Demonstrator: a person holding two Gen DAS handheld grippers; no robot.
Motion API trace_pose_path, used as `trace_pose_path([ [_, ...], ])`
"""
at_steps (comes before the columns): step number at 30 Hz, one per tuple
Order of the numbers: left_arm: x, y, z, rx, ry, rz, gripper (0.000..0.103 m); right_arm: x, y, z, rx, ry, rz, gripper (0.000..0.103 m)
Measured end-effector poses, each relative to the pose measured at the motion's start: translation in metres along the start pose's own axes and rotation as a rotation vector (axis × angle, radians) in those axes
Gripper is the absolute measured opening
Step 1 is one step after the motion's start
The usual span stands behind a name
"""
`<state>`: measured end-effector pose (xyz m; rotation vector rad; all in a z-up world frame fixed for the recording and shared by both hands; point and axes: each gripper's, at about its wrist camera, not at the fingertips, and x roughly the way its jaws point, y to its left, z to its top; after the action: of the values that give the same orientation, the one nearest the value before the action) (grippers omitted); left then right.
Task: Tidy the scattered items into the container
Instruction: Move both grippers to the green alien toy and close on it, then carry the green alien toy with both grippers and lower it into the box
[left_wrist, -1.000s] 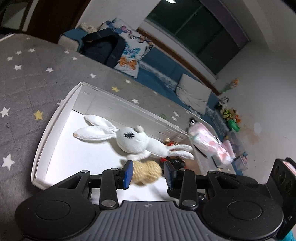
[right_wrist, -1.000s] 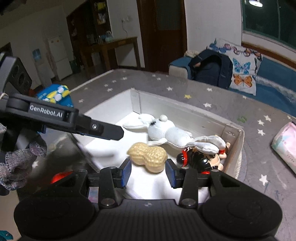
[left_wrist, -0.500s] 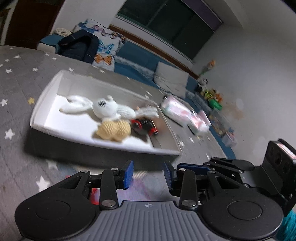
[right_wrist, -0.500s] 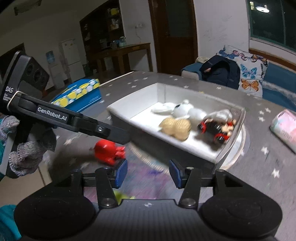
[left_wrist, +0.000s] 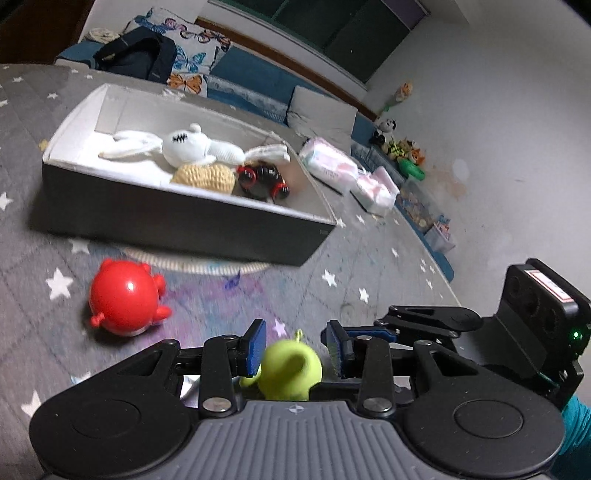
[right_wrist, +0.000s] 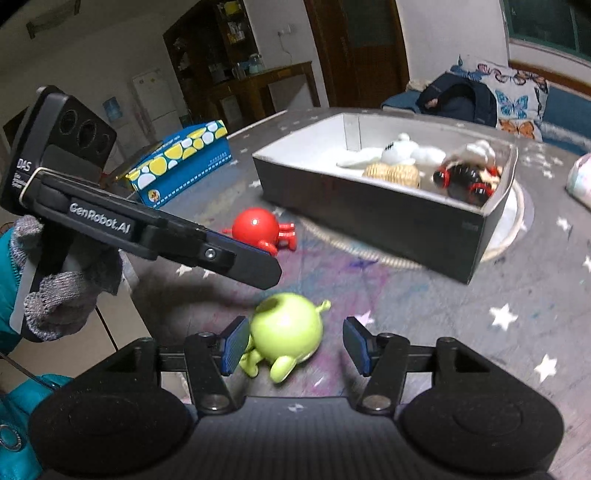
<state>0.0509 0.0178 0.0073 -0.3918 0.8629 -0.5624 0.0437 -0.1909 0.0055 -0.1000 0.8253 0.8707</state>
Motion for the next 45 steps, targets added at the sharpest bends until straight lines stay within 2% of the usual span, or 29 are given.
trace_pose_path([
  [8, 0.003, 0.004, -0.006, -0.008, 0.027, 0.006, 0.038, 0.014, 0.001, -0.008, 0.025, 0.023, 0.019, 0.056],
  [13, 0.008, 0.008, -0.009, -0.02, 0.052, 0.01, 0.038, 0.017, 0.001, -0.009, 0.04, 0.027, 0.027, 0.048],
  [24, 0.007, 0.004, -0.003, -0.011, 0.043, -0.01, 0.038, 0.011, 0.001, -0.002, 0.026, 0.008, 0.012, 0.047],
  [32, 0.003, -0.012, 0.031, 0.036, -0.041, -0.028, 0.038, -0.009, -0.008, 0.028, -0.011, -0.069, -0.04, 0.047],
  [38, 0.01, -0.017, 0.076, 0.052, -0.11, -0.036, 0.038, -0.014, -0.026, 0.065, -0.028, -0.137, -0.09, 0.047],
  [45, 0.039, -0.001, 0.125, 0.005, -0.115, -0.054, 0.038, 0.0, -0.06, 0.103, -0.021, -0.144, -0.135, 0.047],
])
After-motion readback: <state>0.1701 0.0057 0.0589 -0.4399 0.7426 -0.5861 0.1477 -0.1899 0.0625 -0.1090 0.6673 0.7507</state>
